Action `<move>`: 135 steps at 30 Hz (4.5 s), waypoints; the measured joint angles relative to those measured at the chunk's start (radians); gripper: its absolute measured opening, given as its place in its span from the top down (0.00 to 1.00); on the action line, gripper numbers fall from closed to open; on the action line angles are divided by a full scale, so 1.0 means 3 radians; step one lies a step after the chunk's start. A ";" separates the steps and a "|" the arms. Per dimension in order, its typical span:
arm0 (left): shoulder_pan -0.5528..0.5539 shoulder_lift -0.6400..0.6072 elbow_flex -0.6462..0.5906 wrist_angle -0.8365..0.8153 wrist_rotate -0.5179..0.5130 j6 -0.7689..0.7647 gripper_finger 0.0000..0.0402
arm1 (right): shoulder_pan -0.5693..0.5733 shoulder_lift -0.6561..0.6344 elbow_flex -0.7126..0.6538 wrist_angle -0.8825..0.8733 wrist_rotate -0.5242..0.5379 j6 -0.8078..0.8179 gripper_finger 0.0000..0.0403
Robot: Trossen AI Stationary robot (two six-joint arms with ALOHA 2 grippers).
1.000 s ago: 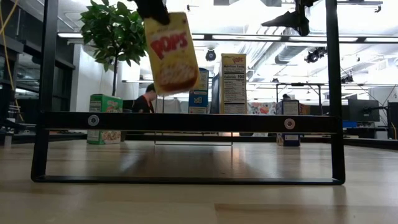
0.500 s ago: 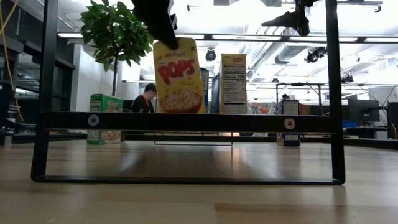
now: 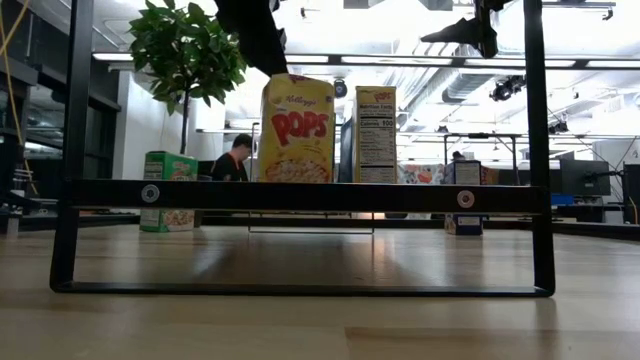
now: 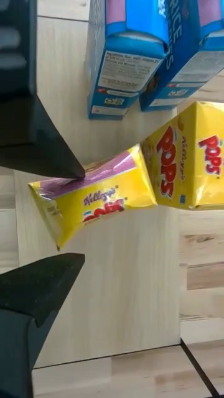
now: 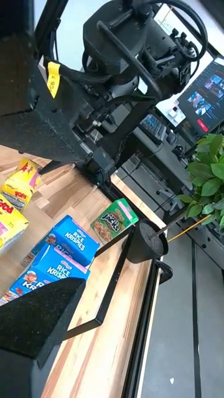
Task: Stack cereal on shelf
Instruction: Put the yellow cereal box on the shelf aligned with the other yellow cereal box
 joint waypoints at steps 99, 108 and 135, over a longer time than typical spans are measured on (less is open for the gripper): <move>-0.0540 -0.0313 -0.1992 0.2465 -0.0615 -0.2695 1.00 | 0.0000 -0.0001 0.0000 -0.0086 0.0006 0.0024 0.23; -0.0424 -0.0228 -0.1990 0.2466 -0.0626 -0.2489 1.00 | 0.0000 0.0000 0.0000 -0.0085 0.0006 0.0024 0.23; -0.0046 -0.0260 -0.1990 0.2441 -0.0426 -0.1905 1.00 | 0.0000 -0.0001 0.0000 -0.0076 0.0088 -0.0001 0.23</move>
